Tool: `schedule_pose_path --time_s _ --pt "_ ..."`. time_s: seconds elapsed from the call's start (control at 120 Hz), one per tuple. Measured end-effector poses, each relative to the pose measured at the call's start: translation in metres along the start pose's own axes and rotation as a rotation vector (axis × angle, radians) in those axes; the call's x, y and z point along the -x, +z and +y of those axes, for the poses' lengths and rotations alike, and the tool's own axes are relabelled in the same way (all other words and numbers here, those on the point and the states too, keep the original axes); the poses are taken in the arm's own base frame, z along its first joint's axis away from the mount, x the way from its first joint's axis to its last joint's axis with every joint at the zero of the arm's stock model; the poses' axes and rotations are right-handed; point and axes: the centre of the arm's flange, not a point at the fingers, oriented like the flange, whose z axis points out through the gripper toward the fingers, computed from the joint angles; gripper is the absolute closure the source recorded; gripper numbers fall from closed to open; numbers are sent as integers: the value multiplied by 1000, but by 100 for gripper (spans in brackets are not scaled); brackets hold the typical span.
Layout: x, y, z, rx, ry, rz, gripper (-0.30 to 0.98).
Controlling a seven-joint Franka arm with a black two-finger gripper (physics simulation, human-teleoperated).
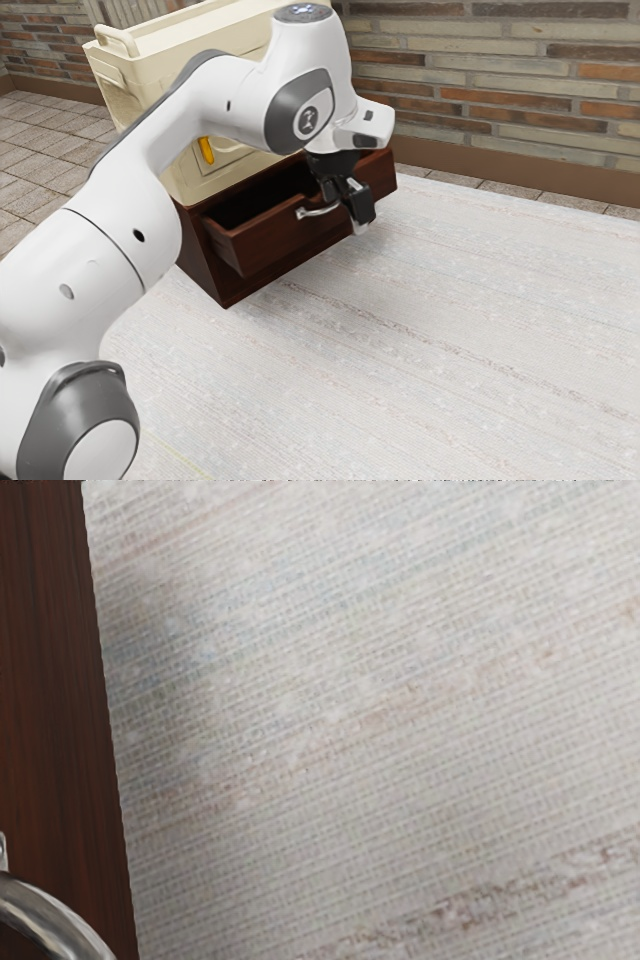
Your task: Pull the drawer handle with one arm to open the drawer
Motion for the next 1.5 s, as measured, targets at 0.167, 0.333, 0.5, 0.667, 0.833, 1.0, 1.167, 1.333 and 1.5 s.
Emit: schedule_pose_path --time_s 0.167,0.333,0.5,0.667,0.833,1.0,1.167,1.333,1.5 --pt "-4 -3 12 7 7 -4 0" --pt "-8 -3 23 17 16 -12 -1" --pt "-7 -4 33 36 22 -24 2" --pt "-6 -12 41 42 28 -24 3" --pt "-9 -12 56 49 43 -30 -1" --pt "-14 -16 71 52 61 -28 1" --pt "-3 -65 73 39 60 25 0" --pt "26 -130 63 27 38 83 0" --pt "74 -167 31 75 -16 72 0"
